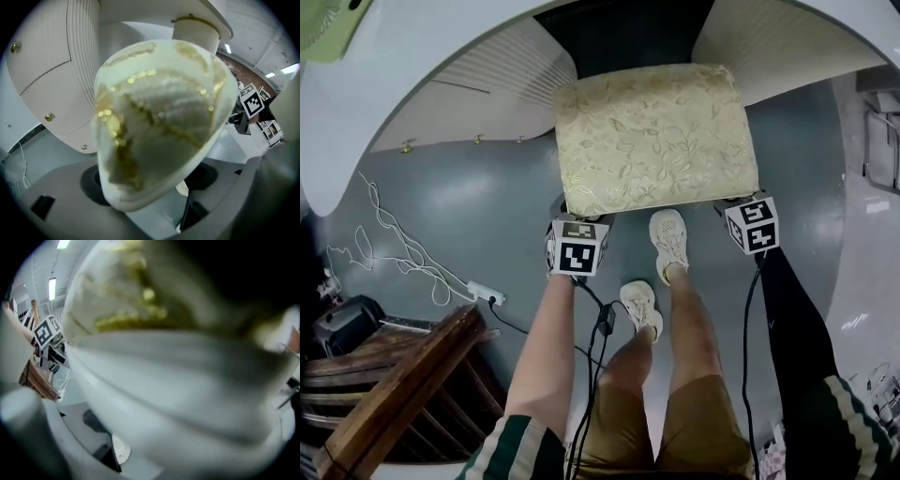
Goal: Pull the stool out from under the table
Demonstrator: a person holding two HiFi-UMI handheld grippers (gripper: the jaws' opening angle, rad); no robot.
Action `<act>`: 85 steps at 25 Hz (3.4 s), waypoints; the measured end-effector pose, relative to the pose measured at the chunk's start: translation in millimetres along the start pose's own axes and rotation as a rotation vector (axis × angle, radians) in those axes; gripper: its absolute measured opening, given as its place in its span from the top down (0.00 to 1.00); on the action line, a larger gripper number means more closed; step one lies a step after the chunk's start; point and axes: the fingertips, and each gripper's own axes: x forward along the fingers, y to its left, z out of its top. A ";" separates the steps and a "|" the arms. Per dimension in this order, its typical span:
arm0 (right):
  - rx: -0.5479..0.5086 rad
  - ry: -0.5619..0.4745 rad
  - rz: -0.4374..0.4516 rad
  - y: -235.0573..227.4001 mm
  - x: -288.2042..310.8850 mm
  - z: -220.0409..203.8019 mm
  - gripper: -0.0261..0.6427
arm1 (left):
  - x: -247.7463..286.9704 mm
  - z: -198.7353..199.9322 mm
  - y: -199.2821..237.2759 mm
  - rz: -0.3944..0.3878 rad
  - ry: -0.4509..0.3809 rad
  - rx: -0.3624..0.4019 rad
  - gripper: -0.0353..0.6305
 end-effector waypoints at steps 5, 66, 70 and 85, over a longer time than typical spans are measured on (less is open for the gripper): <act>0.017 0.031 0.006 2.2 -4.5 -1.6 0.35 | -3.9 -0.4 -1.6 -0.015 0.032 -0.002 0.37; 0.132 0.287 0.125 19.9 -36.7 -0.6 0.35 | -57.1 4.8 -11.5 -0.086 0.296 -0.061 0.38; 0.142 0.317 0.128 20.0 -41.7 1.4 0.35 | -60.0 7.6 -12.0 -0.102 0.322 -0.068 0.38; 0.158 0.389 0.107 22.4 -48.6 -6.8 0.35 | -52.3 -3.0 -16.3 -0.171 0.365 -0.086 0.38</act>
